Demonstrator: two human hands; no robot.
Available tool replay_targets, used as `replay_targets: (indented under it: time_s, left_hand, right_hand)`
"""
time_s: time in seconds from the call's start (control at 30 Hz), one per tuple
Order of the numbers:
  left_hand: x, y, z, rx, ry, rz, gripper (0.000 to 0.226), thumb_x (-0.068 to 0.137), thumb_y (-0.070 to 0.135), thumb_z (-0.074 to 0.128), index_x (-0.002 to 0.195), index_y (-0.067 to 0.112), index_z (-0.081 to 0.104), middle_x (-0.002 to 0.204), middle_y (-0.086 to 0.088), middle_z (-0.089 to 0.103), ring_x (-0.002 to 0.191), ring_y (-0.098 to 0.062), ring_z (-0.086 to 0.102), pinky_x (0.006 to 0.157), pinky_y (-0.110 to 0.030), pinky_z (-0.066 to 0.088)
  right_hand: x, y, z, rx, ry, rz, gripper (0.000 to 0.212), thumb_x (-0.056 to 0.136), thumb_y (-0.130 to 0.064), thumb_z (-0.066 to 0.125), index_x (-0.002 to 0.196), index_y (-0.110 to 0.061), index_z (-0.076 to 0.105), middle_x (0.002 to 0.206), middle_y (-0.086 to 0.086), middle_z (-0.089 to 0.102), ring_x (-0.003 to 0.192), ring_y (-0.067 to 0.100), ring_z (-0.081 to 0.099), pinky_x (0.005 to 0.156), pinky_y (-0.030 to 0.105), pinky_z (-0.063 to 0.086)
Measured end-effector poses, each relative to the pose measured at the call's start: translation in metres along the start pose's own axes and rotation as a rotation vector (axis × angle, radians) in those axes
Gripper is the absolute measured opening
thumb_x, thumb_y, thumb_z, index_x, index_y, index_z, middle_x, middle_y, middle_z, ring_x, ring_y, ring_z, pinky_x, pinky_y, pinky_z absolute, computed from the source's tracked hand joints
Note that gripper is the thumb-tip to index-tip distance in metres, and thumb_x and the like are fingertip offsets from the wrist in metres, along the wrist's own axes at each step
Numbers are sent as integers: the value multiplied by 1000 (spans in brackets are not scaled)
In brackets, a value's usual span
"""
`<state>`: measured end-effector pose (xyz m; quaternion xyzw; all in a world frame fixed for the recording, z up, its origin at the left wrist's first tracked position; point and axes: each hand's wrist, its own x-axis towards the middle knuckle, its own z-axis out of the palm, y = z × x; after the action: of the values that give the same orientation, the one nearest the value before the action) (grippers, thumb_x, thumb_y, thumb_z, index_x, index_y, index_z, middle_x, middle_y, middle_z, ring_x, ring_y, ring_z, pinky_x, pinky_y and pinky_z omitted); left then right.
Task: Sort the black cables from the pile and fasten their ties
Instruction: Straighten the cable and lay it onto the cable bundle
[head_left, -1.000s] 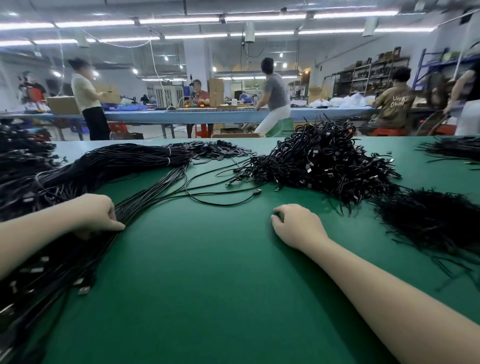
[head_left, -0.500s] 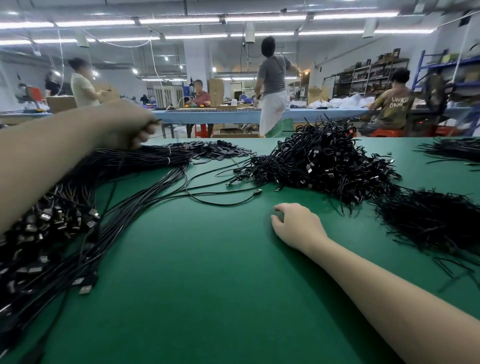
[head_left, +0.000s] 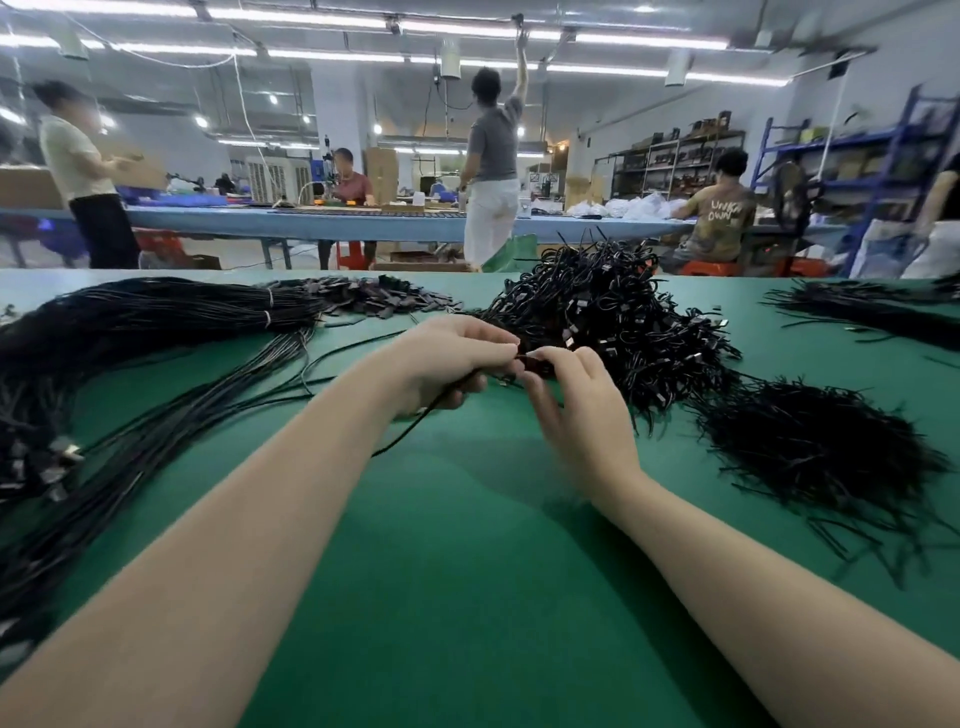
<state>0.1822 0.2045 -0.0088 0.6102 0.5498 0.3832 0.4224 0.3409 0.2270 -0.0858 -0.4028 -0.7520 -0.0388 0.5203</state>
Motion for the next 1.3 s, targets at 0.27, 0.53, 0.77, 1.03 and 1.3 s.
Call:
replay_targets:
  time_s: [0.27,0.53,0.77,1.03,1.3]
  left_hand:
    - [-18,-24,-79,19,-53,-150,28,82,15,74,109,18,67,90,5,75,70,-6,68,54,-19,50]
    - [-23,-38,-104,-573,142,-116,51,47,7,84,96,18,74,95,-5,75,80,-11,73,47,-17,52]
    - [-24,-39,-106,-778,67,-35,28,64,-2,74,87,13,78,101,-12,74,89,-21,73,55,-19,57]
    - [-17,-8,-63,-593,-96,51,50,68,7,73,116,13,61,99,-7,74,83,-15,73,53,-17,55]
    - [-13,2,-31,-244,-250,31,41,96,47,44,89,26,79,88,3,72,81,-12,66,84,-28,53]
  right_hand:
    - [-1,12,2,81,47,285,27,100,-37,41,98,-20,61,81,-1,55,74,7,45,57,18,33]
    - [-6,2,2,56,48,258,23,99,-39,43,86,-29,60,64,-9,50,57,7,44,49,28,30]
    - [-7,2,-2,-5,56,307,25,99,-34,44,83,-25,60,64,-8,55,62,11,51,65,37,43]
    - [-14,-35,3,-148,-50,-15,31,99,-33,43,117,-17,64,89,3,71,80,29,64,66,36,45]
    - [-19,-48,4,109,-163,119,34,100,-39,34,91,-14,55,57,-5,47,63,31,50,59,42,43]
